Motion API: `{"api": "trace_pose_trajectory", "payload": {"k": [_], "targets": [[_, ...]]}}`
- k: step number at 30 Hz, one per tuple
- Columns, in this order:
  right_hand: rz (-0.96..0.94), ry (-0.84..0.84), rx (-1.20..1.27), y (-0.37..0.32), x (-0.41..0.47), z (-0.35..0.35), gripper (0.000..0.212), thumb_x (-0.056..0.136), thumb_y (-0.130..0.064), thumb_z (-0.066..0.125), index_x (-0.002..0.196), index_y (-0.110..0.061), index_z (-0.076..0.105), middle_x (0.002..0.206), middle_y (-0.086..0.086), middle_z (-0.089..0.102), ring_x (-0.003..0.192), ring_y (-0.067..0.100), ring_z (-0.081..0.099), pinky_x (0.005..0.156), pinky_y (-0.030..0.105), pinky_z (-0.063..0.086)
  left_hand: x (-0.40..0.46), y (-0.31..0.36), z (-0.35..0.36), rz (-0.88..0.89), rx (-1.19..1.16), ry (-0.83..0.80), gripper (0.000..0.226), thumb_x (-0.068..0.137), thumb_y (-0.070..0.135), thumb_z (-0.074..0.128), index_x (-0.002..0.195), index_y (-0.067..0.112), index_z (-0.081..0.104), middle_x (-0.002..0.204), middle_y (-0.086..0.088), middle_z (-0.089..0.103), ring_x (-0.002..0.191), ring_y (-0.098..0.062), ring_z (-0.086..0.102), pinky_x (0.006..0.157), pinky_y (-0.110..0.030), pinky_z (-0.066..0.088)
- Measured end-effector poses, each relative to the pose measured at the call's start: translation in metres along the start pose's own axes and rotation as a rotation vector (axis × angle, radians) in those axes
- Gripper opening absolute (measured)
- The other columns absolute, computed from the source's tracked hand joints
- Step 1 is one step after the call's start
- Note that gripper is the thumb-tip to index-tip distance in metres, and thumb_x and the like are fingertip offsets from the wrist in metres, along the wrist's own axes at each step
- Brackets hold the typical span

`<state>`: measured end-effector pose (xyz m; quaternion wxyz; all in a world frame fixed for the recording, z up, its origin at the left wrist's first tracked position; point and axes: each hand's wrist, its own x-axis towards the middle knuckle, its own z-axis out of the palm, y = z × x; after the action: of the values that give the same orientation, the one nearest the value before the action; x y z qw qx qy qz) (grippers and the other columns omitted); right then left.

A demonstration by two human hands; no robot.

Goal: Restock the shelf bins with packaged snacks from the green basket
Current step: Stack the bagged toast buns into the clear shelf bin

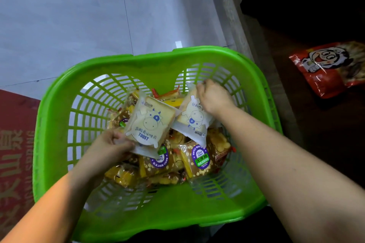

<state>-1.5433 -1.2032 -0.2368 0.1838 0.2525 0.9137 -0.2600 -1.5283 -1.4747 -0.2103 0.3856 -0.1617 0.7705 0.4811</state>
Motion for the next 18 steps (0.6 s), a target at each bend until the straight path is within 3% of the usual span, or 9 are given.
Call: {"api": "trace_pose_trajectory", "payload": {"k": [2,5,7,10,14,18], "targets": [[0.081,0.015,0.039,-0.001,0.005,0.008,0.043,0.1,-0.032,0.027,0.116,-0.002,0.052,0.126,0.023,0.053,0.116,0.036,0.051,0.091,0.039,0.041,-0.001,0.0,0.0,-0.064,0.03,-0.118,0.03,0.076,0.004,0.07,0.099,0.013,0.053,0.082,-0.008,0.068,0.066,-0.018,0.068,0.06,-0.034,0.058],[0.089,-0.051,0.071,0.006,0.003,0.014,0.044,0.097,-0.038,0.035,0.103,-0.005,0.062,0.112,0.02,0.062,0.105,0.035,0.058,0.081,0.035,0.043,0.0,0.003,-0.001,-0.052,0.097,-0.209,0.039,0.072,0.027,0.075,0.106,0.018,0.059,0.094,-0.007,0.073,0.085,-0.027,0.069,0.08,-0.046,0.055],[0.032,-0.064,0.151,0.015,-0.004,0.012,0.032,0.094,-0.035,0.047,0.091,-0.009,0.065,0.091,0.013,0.065,0.088,0.029,0.059,0.069,0.028,0.038,0.0,0.003,-0.001,-0.043,0.106,-0.237,0.04,0.071,0.034,0.071,0.106,0.015,0.062,0.093,-0.008,0.074,0.08,-0.023,0.069,0.074,-0.039,0.055],[-0.016,-0.059,0.284,0.026,-0.014,0.007,0.01,0.088,-0.021,0.058,0.085,-0.014,0.065,0.077,0.002,0.059,0.078,0.022,0.057,0.069,0.029,0.042,0.0,0.004,-0.003,-0.009,0.063,-0.241,0.03,0.077,0.023,0.067,0.103,0.01,0.061,0.092,-0.012,0.073,0.071,-0.018,0.066,0.063,-0.029,0.053],[-0.099,0.165,0.418,0.018,-0.044,-0.006,0.007,0.084,-0.011,0.062,0.086,-0.008,0.068,0.087,0.004,0.055,0.086,0.03,0.061,0.079,0.042,0.05,-0.007,0.012,-0.008,0.043,-0.147,-0.202,0.02,0.084,0.013,0.059,0.104,0.011,0.06,0.081,-0.002,0.072,0.059,-0.005,0.064,0.05,-0.015,0.051],[-0.265,0.368,0.422,-0.013,-0.122,-0.047,0.012,0.081,-0.011,0.063,0.09,-0.01,0.072,0.091,0.004,0.061,0.082,0.023,0.062,0.071,0.042,0.053,-0.051,0.04,-0.008,0.112,-0.324,-0.037,0.016,0.09,0.007,0.052,0.101,0.018,0.057,0.09,0.001,0.07,0.068,-0.003,0.066,0.057,-0.012,0.052]]}}
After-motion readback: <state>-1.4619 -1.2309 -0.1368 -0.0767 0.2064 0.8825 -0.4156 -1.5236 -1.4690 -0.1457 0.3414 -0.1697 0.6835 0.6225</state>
